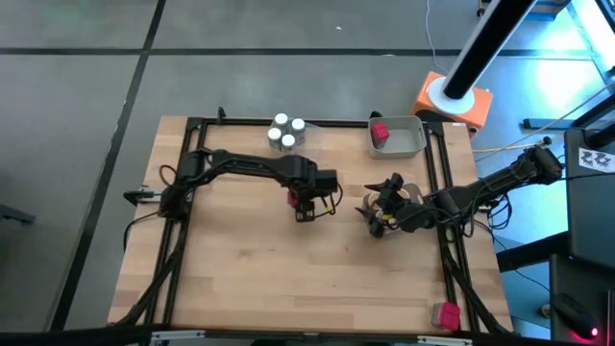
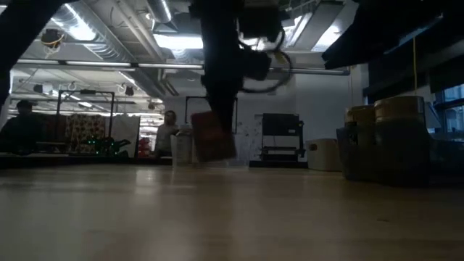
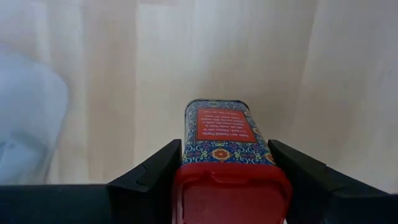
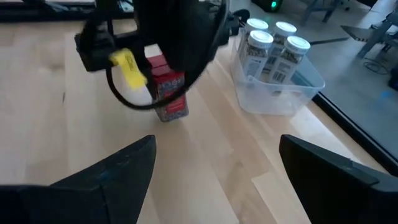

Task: Sort spices by type
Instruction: Put the left red seasoning can into the gray bin

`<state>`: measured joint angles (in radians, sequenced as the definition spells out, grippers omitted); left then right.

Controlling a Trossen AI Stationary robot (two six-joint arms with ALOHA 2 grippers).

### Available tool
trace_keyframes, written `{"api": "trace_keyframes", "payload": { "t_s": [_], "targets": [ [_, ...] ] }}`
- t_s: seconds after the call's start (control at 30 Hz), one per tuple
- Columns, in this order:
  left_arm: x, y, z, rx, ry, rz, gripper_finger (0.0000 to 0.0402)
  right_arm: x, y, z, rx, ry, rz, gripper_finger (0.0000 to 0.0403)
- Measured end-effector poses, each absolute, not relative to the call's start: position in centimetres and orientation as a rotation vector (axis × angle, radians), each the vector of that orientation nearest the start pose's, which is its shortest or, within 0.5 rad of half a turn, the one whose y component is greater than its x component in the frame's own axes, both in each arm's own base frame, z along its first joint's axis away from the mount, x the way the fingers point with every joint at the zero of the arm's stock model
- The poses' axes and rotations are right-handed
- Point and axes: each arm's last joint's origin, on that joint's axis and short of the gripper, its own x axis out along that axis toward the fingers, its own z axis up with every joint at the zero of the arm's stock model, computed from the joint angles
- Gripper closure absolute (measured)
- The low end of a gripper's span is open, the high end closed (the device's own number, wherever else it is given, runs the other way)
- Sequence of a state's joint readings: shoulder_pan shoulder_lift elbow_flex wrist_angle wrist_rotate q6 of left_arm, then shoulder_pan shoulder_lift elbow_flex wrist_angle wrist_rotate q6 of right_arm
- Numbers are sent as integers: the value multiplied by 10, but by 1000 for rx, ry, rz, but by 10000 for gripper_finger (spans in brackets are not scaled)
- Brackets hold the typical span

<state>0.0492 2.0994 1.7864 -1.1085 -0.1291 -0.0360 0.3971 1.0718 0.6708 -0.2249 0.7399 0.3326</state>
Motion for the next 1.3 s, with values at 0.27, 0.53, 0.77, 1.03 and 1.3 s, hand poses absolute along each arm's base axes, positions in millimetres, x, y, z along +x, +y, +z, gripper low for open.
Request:
{"api": "trace_keyframes", "payload": {
  "t_s": [0.27, 0.53, 0.77, 1.03, 1.3],
  "targets": [
    [427, 27, 197, 73, 1448, 123, 203, 204, 64, 240, -28, 491, -417, 63],
    [432, 21, 199, 41, 1386, 149, 120, 203, 64, 239, -48, 510, -417, 63],
    [418, 11, 213, 72, 1519, 121, 56, 202, 64, 238, -53, 518, -418, 63],
    [382, -14, 252, 90, 1445, 97, 52, 203, 65, 238, -6, 528, -377, 63],
    [316, -34, 265, 77, 1063, 104, 51, 204, 65, 238, -37, 529, -370, 63]
  ]
}}
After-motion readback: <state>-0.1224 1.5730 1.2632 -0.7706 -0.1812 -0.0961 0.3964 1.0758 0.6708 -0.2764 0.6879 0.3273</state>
